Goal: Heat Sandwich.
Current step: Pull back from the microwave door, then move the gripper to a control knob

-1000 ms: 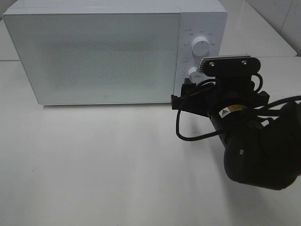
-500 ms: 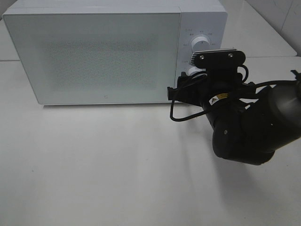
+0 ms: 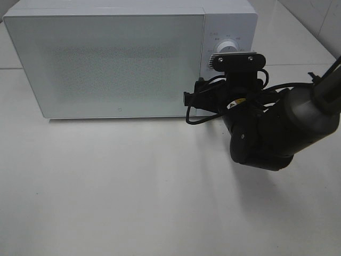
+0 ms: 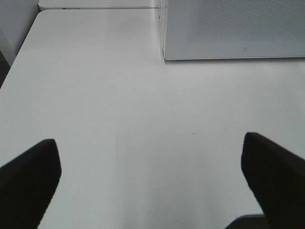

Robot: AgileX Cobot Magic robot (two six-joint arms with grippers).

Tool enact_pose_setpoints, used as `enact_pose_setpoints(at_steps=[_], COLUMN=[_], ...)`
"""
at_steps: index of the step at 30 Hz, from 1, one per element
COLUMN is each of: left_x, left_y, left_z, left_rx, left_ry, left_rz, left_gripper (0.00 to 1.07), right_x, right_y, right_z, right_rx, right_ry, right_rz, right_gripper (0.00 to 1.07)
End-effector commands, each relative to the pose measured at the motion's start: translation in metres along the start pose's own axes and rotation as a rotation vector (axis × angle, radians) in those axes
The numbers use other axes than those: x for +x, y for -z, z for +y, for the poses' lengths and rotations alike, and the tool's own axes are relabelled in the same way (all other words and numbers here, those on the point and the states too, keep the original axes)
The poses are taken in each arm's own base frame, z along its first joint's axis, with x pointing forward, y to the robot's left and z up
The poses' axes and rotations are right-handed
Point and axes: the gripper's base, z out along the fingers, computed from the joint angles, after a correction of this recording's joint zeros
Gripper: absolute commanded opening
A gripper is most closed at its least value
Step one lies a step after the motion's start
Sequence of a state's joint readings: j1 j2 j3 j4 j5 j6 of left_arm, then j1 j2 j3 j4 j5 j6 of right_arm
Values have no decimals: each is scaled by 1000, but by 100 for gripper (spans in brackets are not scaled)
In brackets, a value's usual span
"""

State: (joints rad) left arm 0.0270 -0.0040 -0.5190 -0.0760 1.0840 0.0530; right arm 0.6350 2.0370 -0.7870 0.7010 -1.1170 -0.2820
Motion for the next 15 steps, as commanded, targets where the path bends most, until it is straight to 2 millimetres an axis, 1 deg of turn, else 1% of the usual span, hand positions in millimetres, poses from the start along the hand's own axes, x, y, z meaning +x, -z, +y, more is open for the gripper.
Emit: enact_pose_setpoints(at_steps=[1,7,8,9,10,12,13,14,15], left_x=[1,1,1,1,1,1,1,1,1], left_y=[3,3,3,3,3,3,3,3,3], left_z=[-1,-1,-1,-1,-1,-1,-1,-1,-1], left_rx=[9,9,9,9,9,9,9,9,9], left_ry=[1,1,1,1,1,1,1,1,1], left_rz=[-35,-35,-35,-35,-35,-35,-35,-35,-35], left_gripper=[98,98,98,98,98,98,98,98,98], right_x=[-4,-2,-1,-1,-1,-1,-1,0,0], right_y=[-2,-2,-2,-2,-2,-2,-2,-2,-2], right_z=[0,0,0,0,0,0,0,0,0], right_rx=[-2,-2,-4,-4,-5,-6,-6,-5,-5], right_ry=[-7,-10,-10,-10,-10,-11,-11,-13,-13], right_rz=[-14,1,9,9,12,17,17,22,22], right_gripper=[76,75,72,72,69,61,61,49,44])
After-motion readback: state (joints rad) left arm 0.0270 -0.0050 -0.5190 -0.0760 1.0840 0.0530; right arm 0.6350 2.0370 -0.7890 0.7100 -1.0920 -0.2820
